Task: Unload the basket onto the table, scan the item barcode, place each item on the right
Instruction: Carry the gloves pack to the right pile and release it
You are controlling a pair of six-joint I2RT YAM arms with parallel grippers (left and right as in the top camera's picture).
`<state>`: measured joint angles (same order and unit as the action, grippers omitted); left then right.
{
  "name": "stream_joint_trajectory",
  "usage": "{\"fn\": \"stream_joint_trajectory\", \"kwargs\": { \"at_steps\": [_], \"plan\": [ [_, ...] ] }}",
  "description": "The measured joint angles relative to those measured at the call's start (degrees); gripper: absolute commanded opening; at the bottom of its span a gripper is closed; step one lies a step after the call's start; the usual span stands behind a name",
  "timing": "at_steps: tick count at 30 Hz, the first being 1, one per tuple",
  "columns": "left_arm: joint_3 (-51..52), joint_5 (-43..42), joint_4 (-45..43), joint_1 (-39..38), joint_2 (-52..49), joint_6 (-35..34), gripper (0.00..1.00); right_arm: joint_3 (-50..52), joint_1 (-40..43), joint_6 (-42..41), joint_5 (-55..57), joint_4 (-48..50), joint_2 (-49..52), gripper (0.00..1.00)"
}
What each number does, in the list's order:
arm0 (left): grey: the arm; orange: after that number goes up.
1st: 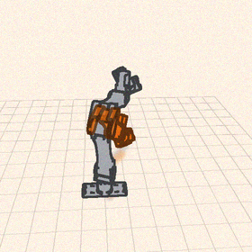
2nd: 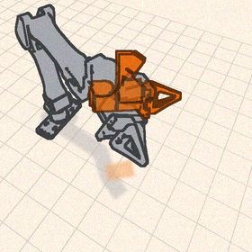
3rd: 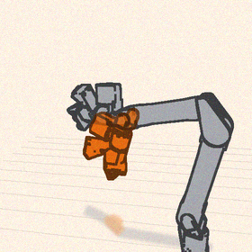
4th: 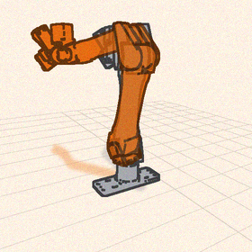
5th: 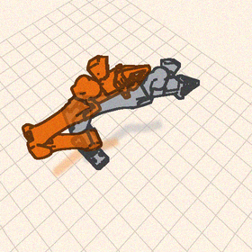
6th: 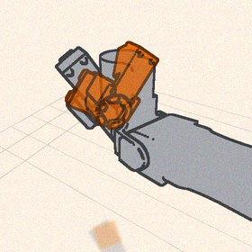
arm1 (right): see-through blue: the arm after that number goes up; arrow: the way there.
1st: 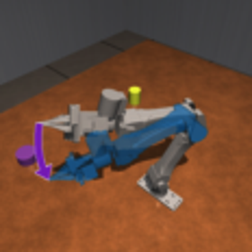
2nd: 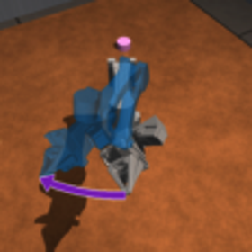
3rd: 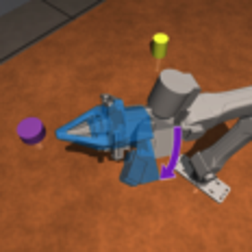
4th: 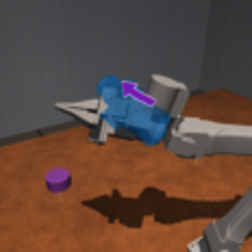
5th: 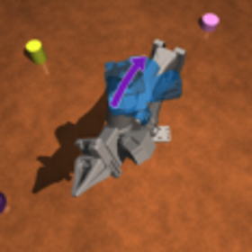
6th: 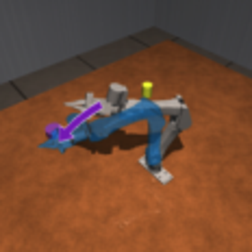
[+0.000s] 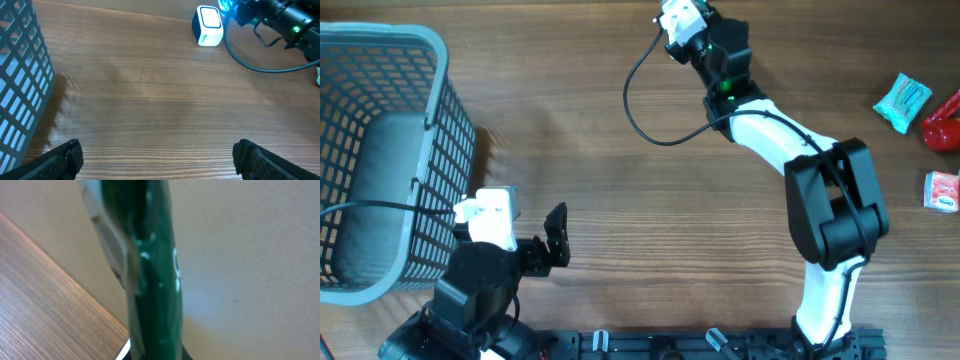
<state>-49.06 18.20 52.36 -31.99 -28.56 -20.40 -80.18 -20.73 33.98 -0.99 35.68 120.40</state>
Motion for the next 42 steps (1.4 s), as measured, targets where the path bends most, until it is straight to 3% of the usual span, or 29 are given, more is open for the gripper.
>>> {"fn": "stream_joint_trajectory", "kwargs": {
  "at_steps": [9, 15, 20, 25, 30, 35, 38, 42],
  "plan": [
    [0.0, 0.0, 0.0, 0.0, 0.0, 0.0, 1.00, -0.7, -1.0, 5.9, 4.6, -2.0, 0.8, 0.04],
    [0.0, 0.0, 0.0, 0.0, 0.0, 0.0, 1.00, -1.0, -0.7, 6.5, 24.2, 0.0, 0.9, 0.04],
    [0.0, 0.0, 0.0, 0.0, 0.0, 0.0, 1.00, -1.1, 7.3, 6.7, 41.5, 0.4, 0.9, 0.04],
    [0.0, 0.0, 0.0, 0.0, 0.0, 0.0, 1.00, -1.2, 19.1, 6.9, 49.6, 0.4, 0.9, 0.04],
    [0.0, 0.0, 0.0, 0.0, 0.0, 0.0, 1.00, -1.7, 29.4, 7.7, 49.1, -5.5, 0.9, 0.04],
    [0.0, 0.0, 0.0, 0.0, 0.0, 0.0, 1.00, -2.0, 36.6, 6.5, 36.0, -21.7, 0.9, 0.04],
    [0.0, 0.0, 0.0, 0.0, 0.0, 0.0, 1.00, -2.1, 39.9, 2.0, 32.2, -22.0, 0.9, 0.06],
    [0.0, 0.0, 0.0, 0.0, 0.0, 0.0, 1.00, -2.1, 42.9, -0.8, 30.7, -22.3, 0.9, 0.17]
  ]
}}
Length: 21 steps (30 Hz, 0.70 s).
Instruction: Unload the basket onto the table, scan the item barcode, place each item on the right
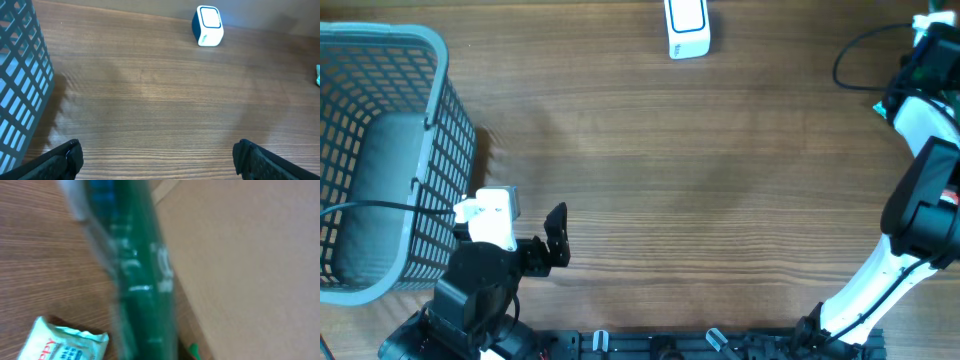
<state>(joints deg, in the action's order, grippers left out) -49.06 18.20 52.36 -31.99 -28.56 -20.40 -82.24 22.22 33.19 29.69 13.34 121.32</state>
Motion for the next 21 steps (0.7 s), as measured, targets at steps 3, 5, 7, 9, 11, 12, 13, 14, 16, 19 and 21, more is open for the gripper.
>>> {"fn": "stream_joint_trajectory", "kwargs": {
  "at_steps": [3, 5, 7, 9, 11, 12, 13, 14, 16, 19, 21],
  "plan": [
    [0.0, 0.0, 0.0, 0.0, 0.0, 0.0, 1.00, 0.0, 0.5, -0.7, -0.2, 0.0, 0.0, 0.35],
    [0.0, 0.0, 0.0, 0.0, 0.0, 0.0, 1.00, 0.0, 0.4, -1.3, -0.3, 0.0, 0.0, 0.46],
    [0.0, 0.0, 0.0, 0.0, 0.0, 0.0, 1.00, 0.0, 0.2, -1.4, 0.0, 0.0, 0.0, 0.60],
    [0.0, 0.0, 0.0, 0.0, 0.0, 0.0, 1.00, 0.0, 0.2, -1.6, 0.6, 0.2, 0.0, 0.69],
    [0.0, 0.0, 0.0, 0.0, 0.0, 0.0, 1.00, 0.0, 0.2, -1.5, 1.8, 0.4, 0.0, 0.78],
    [0.0, 0.0, 0.0, 0.0, 0.0, 0.0, 1.00, 0.0, 0.2, -1.6, 2.1, 0.4, -0.1, 0.78],
    [0.0, 0.0, 0.0, 0.0, 0.0, 0.0, 1.00, 0.0, 0.2, -1.7, 2.4, 0.4, -0.2, 0.78],
    [0.0, 0.0, 0.0, 0.0, 0.0, 0.0, 1.00, 0.0, 0.1, -1.7, 2.5, 0.3, -0.7, 0.78],
    [0.0, 0.0, 0.0, 0.0, 0.0, 0.0, 1.00, 0.0, -0.2, -1.7, 2.5, 0.3, -2.3, 0.78],
    [0.0, 0.0, 0.0, 0.0, 0.0, 0.0, 1.00, 0.0, -1.2, -2.0, 2.5, 0.0, -7.5, 0.81],
    [0.0, 0.0, 0.0, 0.0, 0.0, 0.0, 1.00, 0.0, -2.4, -3.5, 2.5, -0.8, -11.7, 0.85]
  ]
}}
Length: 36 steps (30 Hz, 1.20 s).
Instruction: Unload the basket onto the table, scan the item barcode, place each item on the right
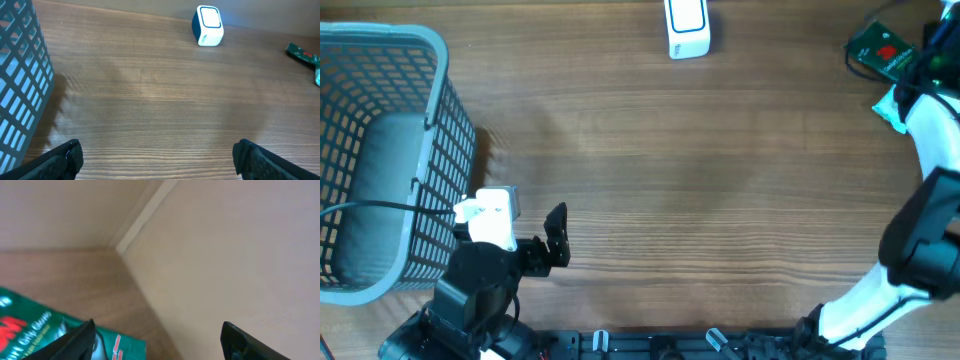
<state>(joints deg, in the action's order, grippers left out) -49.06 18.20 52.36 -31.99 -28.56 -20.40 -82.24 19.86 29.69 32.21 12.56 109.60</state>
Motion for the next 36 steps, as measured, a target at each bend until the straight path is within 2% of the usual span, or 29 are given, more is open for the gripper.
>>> {"fn": "stream_joint_trajectory", "kwargs": {
  "at_steps": [3, 9, 14, 18, 24, 29, 36],
  "plan": [
    [0.0, 0.0, 0.0, 0.0, 0.0, 0.0, 1.00, 0.0, -1.9, -2.8, -0.8, -4.0, -4.3, 0.99],
    [0.0, 0.0, 0.0, 0.0, 0.0, 0.0, 1.00, -0.1, -13.3, -13.7, -8.3, -15.7, -16.4, 1.00],
    [0.0, 0.0, 0.0, 0.0, 0.0, 0.0, 1.00, 0.0, -21.9, -18.9, -11.5, -20.3, -26.4, 1.00],
    [0.0, 0.0, 0.0, 0.0, 0.0, 0.0, 1.00, 0.0, -26.1, -23.2, -12.6, -23.0, -38.8, 1.00],
    [0.0, 0.0, 0.0, 0.0, 0.0, 0.0, 1.00, -0.1, -26.3, -30.8, -12.7, -25.2, -58.1, 1.00],
    [0.0, 0.0, 0.0, 0.0, 0.0, 0.0, 1.00, -0.5, -26.3, -32.3, -12.7, -29.5, -73.5, 1.00],
    [0.0, 0.0, 0.0, 0.0, 0.0, 0.0, 1.00, 2.6, -26.3, -35.1, -14.1, -28.9, -95.9, 1.00]
  ]
}}
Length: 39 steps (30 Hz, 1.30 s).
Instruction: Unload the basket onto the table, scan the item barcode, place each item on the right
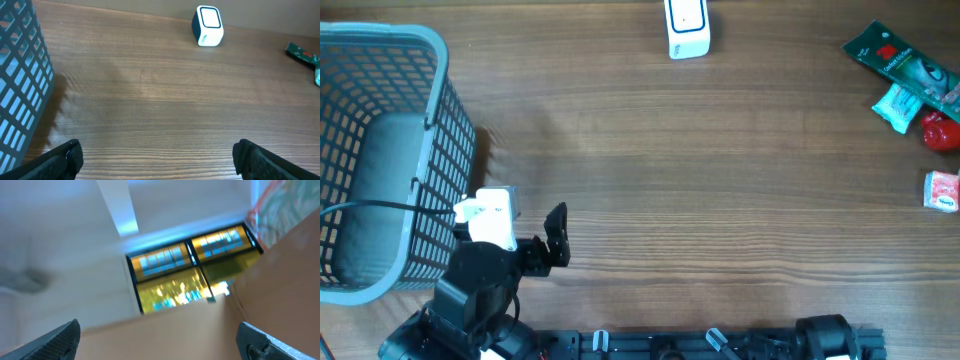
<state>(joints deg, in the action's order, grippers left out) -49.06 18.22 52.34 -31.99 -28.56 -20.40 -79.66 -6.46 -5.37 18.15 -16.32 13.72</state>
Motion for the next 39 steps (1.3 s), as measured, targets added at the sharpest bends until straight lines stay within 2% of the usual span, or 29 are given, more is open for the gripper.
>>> {"fn": "stream_joint_trajectory", "kwargs": {
  "at_steps": [2, 7, 11, 17, 22, 26, 31, 34, 39],
  "plan": [
    [0.0, 0.0, 0.0, 0.0, 0.0, 0.0, 1.00, 3.5, 0.0, -0.2, -1.0, 1.4, -5.8, 1.00],
    [0.0, 0.0, 0.0, 0.0, 0.0, 0.0, 1.00, 13.2, 0.0, -0.7, -1.8, 5.2, -12.3, 1.00],
    [0.0, 0.0, 0.0, 0.0, 0.0, 0.0, 1.00, 19.6, 0.0, -0.8, -1.8, 5.6, -12.5, 1.00],
    [0.0, 0.0, 0.0, 0.0, 0.0, 0.0, 1.00, 25.4, 0.0, -1.1, 0.8, -4.1, -12.5, 1.00],
    [0.0, 0.0, 0.0, 0.0, 0.0, 0.0, 1.00, 30.9, 0.0, -6.0, 1.9, -4.1, -12.5, 1.00],
    [0.0, 0.0, 0.0, 0.0, 0.0, 0.0, 1.00, 40.3, 0.0, -8.1, 2.0, -3.4, -12.6, 1.00],
    [0.0, 0.0, 0.0, 0.0, 0.0, 0.0, 1.00, 54.6, 0.0, -12.6, 2.4, 9.0, -12.6, 1.00],
    [0.0, 0.0, 0.0, 0.0, 0.0, 0.0, 1.00, 63.4, 0.0, -19.2, 2.6, 17.4, -12.6, 1.00],
    [0.0, 0.0, 0.0, 0.0, 0.0, 0.0, 1.00, 71.5, 0.4, -28.3, 4.4, 23.9, -12.6, 1.00]
  ]
}}
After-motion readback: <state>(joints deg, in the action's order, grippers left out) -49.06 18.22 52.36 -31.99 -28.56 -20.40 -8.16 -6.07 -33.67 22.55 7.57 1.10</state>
